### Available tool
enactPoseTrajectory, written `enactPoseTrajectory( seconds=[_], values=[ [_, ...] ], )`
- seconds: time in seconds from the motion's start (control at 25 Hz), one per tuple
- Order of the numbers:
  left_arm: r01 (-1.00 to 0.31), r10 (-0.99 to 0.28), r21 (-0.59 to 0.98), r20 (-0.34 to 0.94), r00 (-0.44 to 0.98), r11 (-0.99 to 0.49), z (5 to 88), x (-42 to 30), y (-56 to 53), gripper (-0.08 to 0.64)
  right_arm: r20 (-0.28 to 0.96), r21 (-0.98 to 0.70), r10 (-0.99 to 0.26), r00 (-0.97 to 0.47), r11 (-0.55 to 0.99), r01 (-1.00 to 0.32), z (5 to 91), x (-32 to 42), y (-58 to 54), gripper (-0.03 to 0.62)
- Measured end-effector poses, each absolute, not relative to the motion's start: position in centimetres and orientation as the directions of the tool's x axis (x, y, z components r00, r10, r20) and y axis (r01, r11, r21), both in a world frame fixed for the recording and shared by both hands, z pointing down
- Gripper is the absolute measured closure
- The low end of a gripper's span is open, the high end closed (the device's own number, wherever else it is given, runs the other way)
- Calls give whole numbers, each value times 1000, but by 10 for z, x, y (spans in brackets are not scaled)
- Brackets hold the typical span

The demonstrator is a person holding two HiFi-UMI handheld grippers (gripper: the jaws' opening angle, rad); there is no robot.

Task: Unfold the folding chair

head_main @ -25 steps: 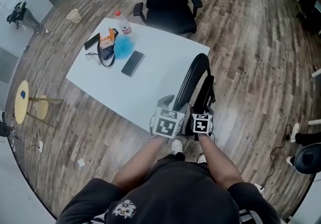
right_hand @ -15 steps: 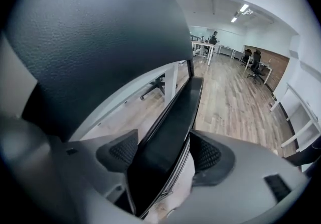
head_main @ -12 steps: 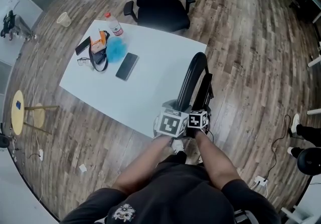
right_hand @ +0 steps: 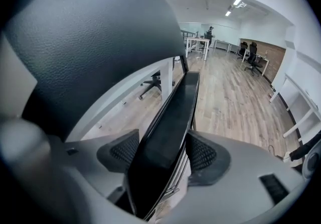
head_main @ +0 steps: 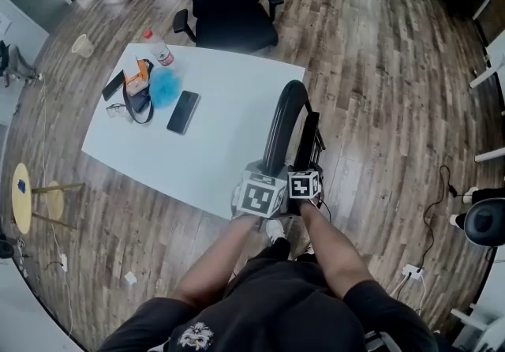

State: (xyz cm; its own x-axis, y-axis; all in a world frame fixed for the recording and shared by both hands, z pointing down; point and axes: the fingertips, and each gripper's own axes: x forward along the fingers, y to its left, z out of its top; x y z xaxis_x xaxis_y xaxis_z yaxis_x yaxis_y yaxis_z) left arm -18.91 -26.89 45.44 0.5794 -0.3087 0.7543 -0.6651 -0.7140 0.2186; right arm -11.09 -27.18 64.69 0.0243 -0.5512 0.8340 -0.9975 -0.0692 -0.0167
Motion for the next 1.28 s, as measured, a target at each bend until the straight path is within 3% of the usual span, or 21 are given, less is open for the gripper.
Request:
enactPoseTrajectory(
  seconds=[0.48, 0.56, 0.76, 0.92, 1.28],
  values=[
    [-661, -291, 249, 750, 594, -708, 456, -177, -263, 439, 794, -109, -607, 13, -163, -981, 642, -47, -233, 288],
    [-654, -283, 248, 752, 595, -715, 461, -174, -261, 384, 782, -113, -623, -5, -134, -985, 640, -30, -225, 288],
    [-673, -287, 207, 788, 545, -710, 478, -178, -264, 348, 740, -281, -649, -175, -62, -958, 645, 7, -205, 285],
    [-680, -275, 192, 812, 515, -707, 492, -176, -262, 348, 713, -448, -607, -352, -7, -894, 662, 18, -185, 218],
    [-695, -205, 197, 869, 451, -692, 542, -147, -239, 348, 724, -526, -609, -323, -184, -830, 722, 134, -126, 192]
  ],
)
